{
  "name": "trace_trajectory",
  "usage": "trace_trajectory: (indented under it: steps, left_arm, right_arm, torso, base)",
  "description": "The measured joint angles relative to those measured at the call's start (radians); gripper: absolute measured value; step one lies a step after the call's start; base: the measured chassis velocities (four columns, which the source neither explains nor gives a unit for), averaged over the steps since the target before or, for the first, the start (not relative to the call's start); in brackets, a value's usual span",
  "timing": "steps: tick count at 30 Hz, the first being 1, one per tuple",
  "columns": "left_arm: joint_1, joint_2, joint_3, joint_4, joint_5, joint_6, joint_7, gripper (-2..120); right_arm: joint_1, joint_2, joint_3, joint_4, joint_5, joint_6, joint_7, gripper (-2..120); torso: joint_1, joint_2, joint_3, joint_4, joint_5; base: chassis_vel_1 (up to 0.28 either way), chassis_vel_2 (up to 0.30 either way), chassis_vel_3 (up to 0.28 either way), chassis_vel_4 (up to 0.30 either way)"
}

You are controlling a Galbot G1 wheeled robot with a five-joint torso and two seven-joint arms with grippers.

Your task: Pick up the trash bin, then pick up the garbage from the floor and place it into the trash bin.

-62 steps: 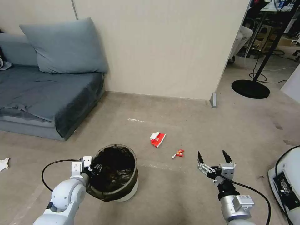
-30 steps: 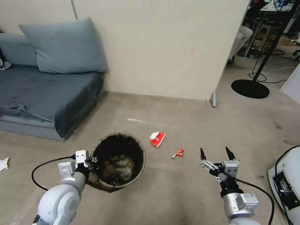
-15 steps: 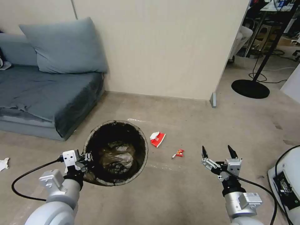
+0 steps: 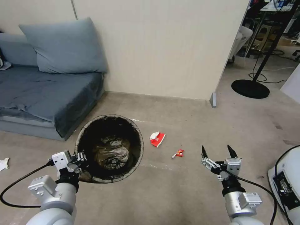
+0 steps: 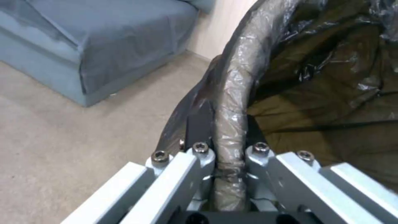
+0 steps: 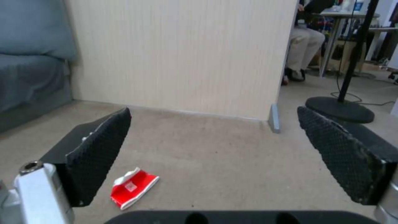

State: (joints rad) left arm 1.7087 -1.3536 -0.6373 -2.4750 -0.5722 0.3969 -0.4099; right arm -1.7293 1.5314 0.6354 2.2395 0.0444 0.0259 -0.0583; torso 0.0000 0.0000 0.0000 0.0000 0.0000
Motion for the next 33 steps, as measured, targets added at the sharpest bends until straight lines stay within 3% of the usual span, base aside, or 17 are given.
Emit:
trace_trajectory:
  steps: [33]
  left_arm:
    - [0.019, 0.000, 0.007, -0.002, 0.052, 0.005, 0.032, 3]
  right_arm:
    - [-0.012, 0.007, -0.003, 0.007, -0.012, 0.004, -0.017, 100]
  torso:
    - [0.000, 0.000, 0.000, 0.0000, 0.0000]
  base:
    - [-0.001, 0.001, 0.001, -0.002]
